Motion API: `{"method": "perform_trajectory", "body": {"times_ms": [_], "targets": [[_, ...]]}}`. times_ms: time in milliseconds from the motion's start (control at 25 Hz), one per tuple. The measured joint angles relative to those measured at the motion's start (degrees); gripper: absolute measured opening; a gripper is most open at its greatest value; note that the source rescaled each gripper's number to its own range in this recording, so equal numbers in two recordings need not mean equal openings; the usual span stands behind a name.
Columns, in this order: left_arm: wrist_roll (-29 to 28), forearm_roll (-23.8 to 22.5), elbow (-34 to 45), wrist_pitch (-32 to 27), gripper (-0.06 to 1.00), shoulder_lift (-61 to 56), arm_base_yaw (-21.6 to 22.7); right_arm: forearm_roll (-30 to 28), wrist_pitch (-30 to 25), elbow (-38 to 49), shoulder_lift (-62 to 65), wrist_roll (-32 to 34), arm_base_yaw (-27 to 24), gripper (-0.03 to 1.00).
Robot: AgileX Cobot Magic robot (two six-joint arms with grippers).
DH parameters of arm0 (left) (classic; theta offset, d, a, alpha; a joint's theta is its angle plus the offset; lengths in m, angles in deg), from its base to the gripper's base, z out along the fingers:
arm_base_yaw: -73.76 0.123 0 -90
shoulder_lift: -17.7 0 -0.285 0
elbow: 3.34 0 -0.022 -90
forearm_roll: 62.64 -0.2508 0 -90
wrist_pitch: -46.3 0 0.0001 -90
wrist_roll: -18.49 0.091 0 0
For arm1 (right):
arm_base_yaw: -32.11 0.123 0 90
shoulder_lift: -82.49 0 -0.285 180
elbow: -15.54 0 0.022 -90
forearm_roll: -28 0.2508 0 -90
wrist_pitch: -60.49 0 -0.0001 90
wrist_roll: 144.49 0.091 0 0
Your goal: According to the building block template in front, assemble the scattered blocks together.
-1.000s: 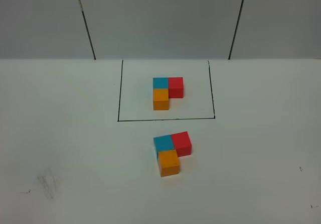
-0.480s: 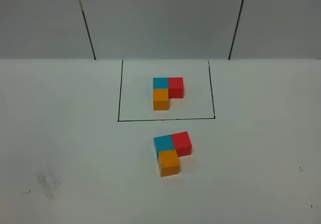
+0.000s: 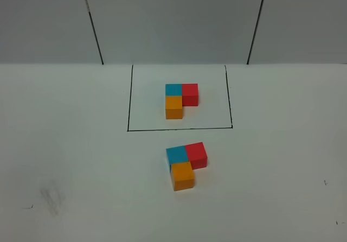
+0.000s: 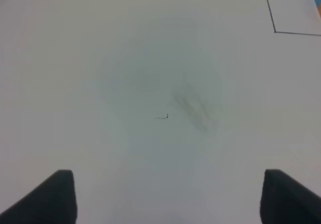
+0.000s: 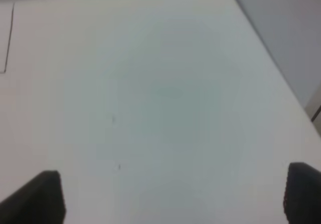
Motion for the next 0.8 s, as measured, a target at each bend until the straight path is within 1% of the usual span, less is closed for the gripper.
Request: {"method": "perform_trajectory", "body": {"times_ms": [160, 240, 440, 680, 800], "targets": [[0.00, 0.00, 0.00, 0.00, 0.65, 0.00, 0.00, 1.61, 5.24, 6.66, 1.73, 0.00, 0.00, 0.81], [0.00, 0.00, 0.00, 0.00, 0.65, 0.00, 0.00, 2.12, 6.76, 8.68, 1.80, 0.00, 0.00, 0.79], [0.00, 0.00, 0.00, 0.00, 0.65, 0.00, 0.00, 2.90, 7.21, 10.44, 1.80, -0.23, 0.00, 0.79], [0.00, 0.00, 0.00, 0.00, 0.65, 0.00, 0.00, 5.58, 7.21, 10.44, 1.80, -3.27, 0.00, 0.79], [0.00, 0.00, 0.00, 0.00, 0.65, 0.00, 0.00, 5.58, 7.21, 10.44, 1.80, -3.63, 0.00, 0.78]]}}
